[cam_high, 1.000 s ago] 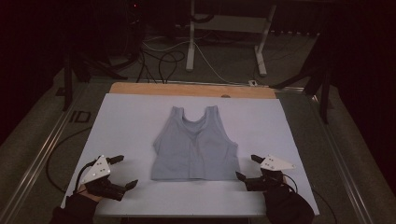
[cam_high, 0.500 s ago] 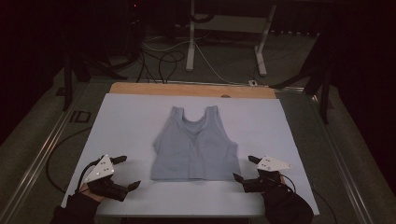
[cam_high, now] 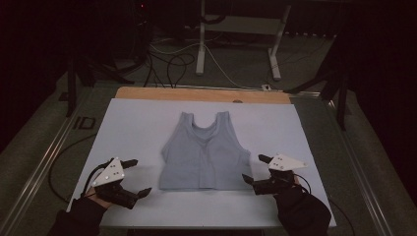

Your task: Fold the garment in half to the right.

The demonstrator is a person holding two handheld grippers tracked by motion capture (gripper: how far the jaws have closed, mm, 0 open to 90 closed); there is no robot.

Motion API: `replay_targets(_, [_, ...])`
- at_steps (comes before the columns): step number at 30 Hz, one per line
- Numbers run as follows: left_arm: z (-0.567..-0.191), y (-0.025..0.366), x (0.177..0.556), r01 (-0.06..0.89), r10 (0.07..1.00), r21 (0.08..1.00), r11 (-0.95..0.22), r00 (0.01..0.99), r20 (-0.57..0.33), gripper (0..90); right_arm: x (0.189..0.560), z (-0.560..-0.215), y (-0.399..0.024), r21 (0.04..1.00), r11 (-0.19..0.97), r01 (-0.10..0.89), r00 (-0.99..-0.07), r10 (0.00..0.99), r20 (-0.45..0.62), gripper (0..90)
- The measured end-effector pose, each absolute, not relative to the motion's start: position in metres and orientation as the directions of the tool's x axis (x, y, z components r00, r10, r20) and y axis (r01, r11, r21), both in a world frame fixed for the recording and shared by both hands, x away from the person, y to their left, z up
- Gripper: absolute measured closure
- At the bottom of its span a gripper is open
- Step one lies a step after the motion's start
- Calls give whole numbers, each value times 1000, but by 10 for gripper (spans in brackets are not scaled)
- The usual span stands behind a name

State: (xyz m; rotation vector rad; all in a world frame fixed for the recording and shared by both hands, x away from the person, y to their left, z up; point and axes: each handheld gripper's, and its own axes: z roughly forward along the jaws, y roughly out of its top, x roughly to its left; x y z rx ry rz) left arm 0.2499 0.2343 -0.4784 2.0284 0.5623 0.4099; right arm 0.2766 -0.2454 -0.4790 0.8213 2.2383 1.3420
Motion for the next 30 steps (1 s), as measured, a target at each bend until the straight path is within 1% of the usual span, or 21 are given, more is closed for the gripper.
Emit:
replay_targets(7, [-465, 230, 250, 209, 537, 865, -456, 840, 80, 5, 292, -458, -235, 888, 382, 255, -759, 648, -60, 93])
replay_targets(12, [-463, 226, 251, 213, 535, 863, -458, 841, 77, 5, 303, -447, -227, 895, 374, 244, -764, 643, -60, 93])
replay_targets(13, [-463, 223, 251, 213, 535, 857, -469, 841, 84, 5, 309, -443, -223, 899, 362, 248, -767, 640, -46, 93])
replay_targets(18, [-461, 219, 253, 218, 533, 857, -468, 843, 76, 5, 321, -435, -212, 900, 373, 224, -773, 631, -69, 93])
replay_targets(20, [-460, 214, 255, 214, 528, 848, -485, 844, 89, 5, 325, -431, -207, 903, 374, 213, -776, 626, -76, 93])
replay_targets(21, [-460, 214, 255, 214, 528, 848, -485, 844, 89, 5, 327, -429, -205, 905, 374, 203, -775, 626, -85, 93])
replay_targets(22, [-459, 212, 257, 222, 525, 859, -461, 849, 62, 5, 329, -427, -204, 911, 362, 198, -776, 626, -81, 93])
replay_targets(25, [-459, 207, 258, 214, 515, 858, -467, 855, 67, 5, 334, -422, -201, 921, 334, 200, -779, 625, -58, 93])
replay_targets(30, [-459, 202, 261, 216, 505, 848, -484, 861, 69, 5, 344, -413, -191, 924, 341, 173, -783, 616, -81, 93])
